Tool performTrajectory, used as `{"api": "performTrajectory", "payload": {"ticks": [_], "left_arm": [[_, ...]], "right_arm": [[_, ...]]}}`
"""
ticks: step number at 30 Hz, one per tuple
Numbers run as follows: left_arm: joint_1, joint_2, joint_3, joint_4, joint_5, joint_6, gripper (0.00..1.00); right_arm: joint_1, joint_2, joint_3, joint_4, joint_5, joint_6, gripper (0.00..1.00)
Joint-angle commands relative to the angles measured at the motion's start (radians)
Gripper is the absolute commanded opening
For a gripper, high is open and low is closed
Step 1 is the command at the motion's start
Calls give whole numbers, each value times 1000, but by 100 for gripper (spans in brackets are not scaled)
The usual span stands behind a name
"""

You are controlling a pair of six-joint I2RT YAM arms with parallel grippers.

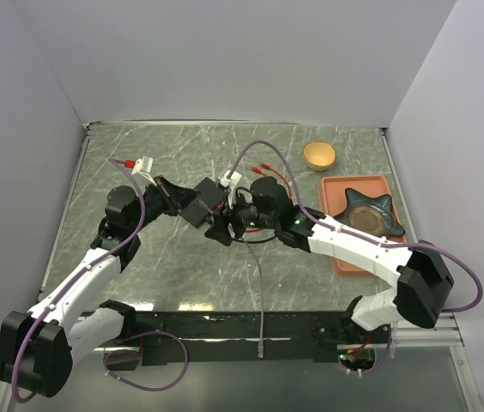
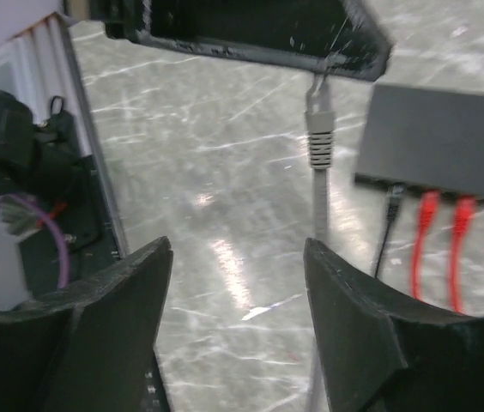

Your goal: Insert the plug into the switch port

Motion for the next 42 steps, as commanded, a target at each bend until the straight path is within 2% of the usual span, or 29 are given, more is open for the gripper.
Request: {"api": "performTrajectory", "payload": {"ticks": [1,4,9,13,16,17,18,19,21,22,28,36,37,39,40,42], "left_arm": [[-10,1,5,94,54,-14,1],[-16,6,17,75,59,-3,1],[-24,-3,25,68,59,6,1],[-26,-10,34,29,35,21,1],[-26,-10,42,-10,-5,35,1],[-26,-8,49,-33,-13,41,1],[-27,-8,48,-32,-13,43,1],[-27,-8,46,-27,-12,43,1],[-29,-3,43,-12,-1,43,1],[-30,6,46,-12,7,44,1],[-49,13,48,37,44,32,1],[-70,18,75,-3,31,58,1],[-72,17,77,-6,30,55,1],[-73,24,80,-7,33,55,1],[-73,29,84,-14,34,56,1],[-76,47,94,-23,37,63,1]], "right_arm": [[3,40,42,58,-47,47,66],[3,63,77,50,-35,58,65],[3,71,108,53,68,73,54],[1,49,118,45,35,55,52],[1,7,97,58,-13,33,54],[0,-6,85,59,-17,27,59],[1,-29,79,61,1,26,64],[0,-41,72,58,15,24,78],[1,-64,51,68,74,18,85],[-2,-70,42,75,90,16,94],[-9,14,78,47,116,16,94],[-8,88,97,85,124,42,88],[-9,88,97,91,131,50,73],[-8,85,101,84,166,53,55],[-9,82,105,81,177,56,40],[-9,74,105,82,208,59,22]]}}
